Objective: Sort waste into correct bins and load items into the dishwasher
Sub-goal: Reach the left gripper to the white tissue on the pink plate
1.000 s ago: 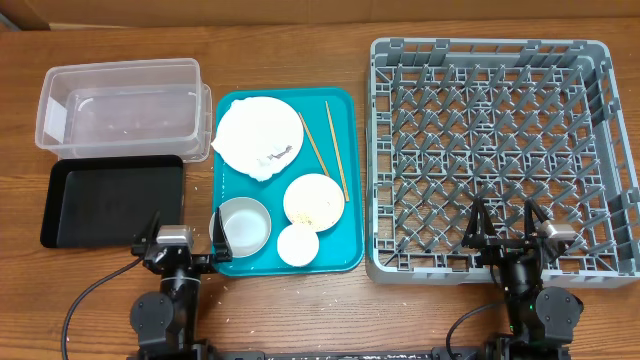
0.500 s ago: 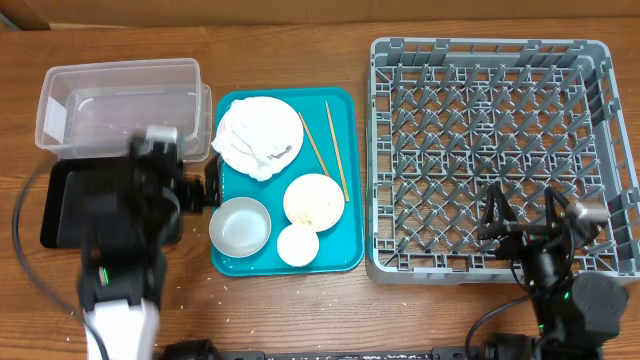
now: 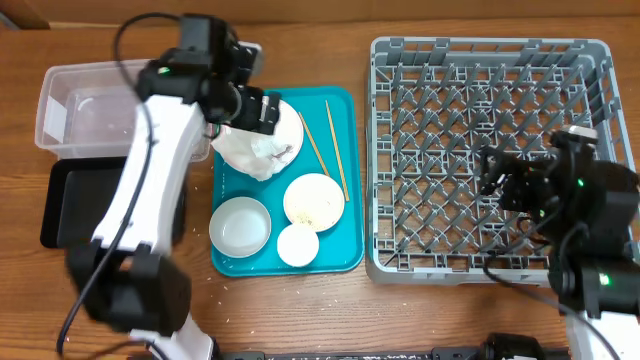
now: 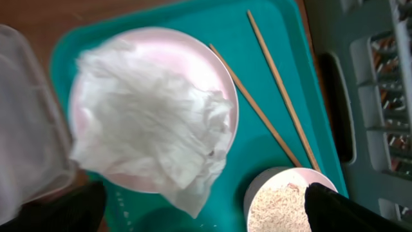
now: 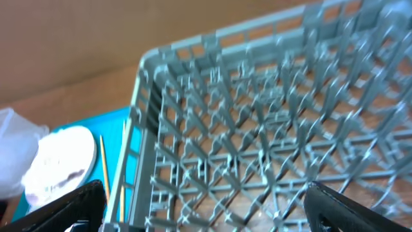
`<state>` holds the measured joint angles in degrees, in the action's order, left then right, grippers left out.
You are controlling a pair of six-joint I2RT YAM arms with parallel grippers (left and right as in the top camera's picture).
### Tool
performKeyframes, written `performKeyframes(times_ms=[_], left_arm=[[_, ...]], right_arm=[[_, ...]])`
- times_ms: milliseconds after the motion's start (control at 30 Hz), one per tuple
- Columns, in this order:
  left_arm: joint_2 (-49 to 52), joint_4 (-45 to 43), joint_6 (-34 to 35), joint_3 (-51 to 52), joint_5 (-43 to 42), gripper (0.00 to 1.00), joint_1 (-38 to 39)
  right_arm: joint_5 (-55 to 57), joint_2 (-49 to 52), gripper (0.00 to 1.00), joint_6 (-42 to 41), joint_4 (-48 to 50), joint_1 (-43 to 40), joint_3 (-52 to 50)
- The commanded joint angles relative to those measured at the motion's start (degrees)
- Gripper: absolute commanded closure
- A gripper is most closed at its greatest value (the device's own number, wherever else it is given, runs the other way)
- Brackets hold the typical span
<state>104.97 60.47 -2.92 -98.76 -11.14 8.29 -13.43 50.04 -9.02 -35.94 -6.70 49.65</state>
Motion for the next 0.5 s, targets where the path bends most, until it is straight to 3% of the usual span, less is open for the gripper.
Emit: performKeyframes(times_ms=[0, 67, 100, 167, 233, 333, 467], left_arm=[[6.3, -0.8, 2.9, -1.3, -4.8, 0.06, 0.5], [8.5, -1.9, 5.6, -1.3, -3.8, 0.21, 0.3], [9.8, -2.4, 10.9, -1.3, -1.0, 0.23, 0.2], [11.5, -2.6, 20.4, -1.3, 6.2, 0.22, 0.2], [12.9, -2.9, 25.7, -1.3, 10.4, 0.19, 0.4], [15.0, -5.1, 26.9, -1.3, 11.1, 0.07, 1.0], [18.0, -5.9, 28.9, -1.3, 11.1, 0.06, 1.4]], right_arm=[[-5.5, 3.6, 0.0, 0.0, -0.7, 0.2, 1.4], [-7.6, 5.0, 0.0, 0.0, -0.8, 0.2, 1.4], [-8.4, 5.6, 0.0, 0.0, -0.8, 0.2, 1.4], [-8.7, 6.1, 0.0, 0.0, -0.8, 0.2, 1.4], [-8.7, 6.1, 0.0, 0.0, -0.8, 0.2, 1.4], [-8.7, 6.1, 0.0, 0.0, -0.8, 0.2, 1.4], [-8.8, 6.1, 0.0, 0.0, -1.2, 0.3, 1.4]])
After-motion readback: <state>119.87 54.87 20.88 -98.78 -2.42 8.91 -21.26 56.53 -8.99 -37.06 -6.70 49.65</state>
